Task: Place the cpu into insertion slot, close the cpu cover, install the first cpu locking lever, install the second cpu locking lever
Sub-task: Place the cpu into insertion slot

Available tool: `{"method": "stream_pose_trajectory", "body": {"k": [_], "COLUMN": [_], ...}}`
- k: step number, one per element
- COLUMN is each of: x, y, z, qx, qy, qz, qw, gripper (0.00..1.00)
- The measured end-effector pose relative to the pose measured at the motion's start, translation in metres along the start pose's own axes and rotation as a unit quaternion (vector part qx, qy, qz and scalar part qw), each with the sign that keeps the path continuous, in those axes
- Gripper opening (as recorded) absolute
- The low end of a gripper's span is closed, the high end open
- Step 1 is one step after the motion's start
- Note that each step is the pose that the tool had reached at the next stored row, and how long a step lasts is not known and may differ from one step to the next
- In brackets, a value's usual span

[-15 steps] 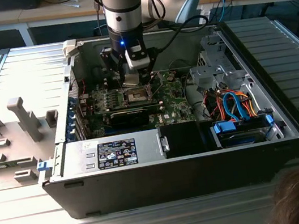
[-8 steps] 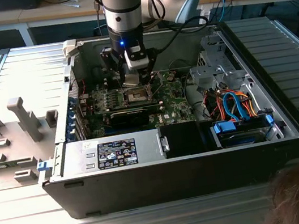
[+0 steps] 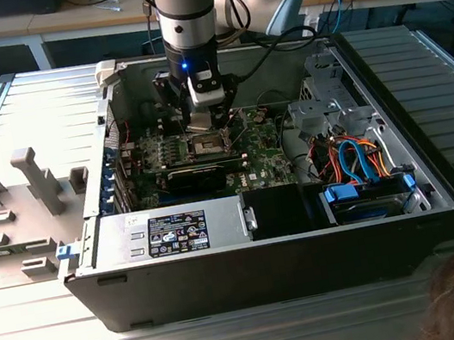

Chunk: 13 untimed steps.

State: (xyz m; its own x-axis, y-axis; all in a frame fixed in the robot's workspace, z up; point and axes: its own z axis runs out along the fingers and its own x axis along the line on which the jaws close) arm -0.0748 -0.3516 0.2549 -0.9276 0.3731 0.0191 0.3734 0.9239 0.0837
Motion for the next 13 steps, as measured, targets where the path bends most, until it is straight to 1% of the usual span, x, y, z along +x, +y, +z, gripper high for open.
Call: {"method": "stream_pose_trajectory", "body": {"k": [13], "x": [0.0000], "y": [-0.0001], "z": [0.0012], "qx": [-0.0003], "qy": [-0.0014], "qz": [0.016], "qw": [0.99986], "gripper": [0.54]}}
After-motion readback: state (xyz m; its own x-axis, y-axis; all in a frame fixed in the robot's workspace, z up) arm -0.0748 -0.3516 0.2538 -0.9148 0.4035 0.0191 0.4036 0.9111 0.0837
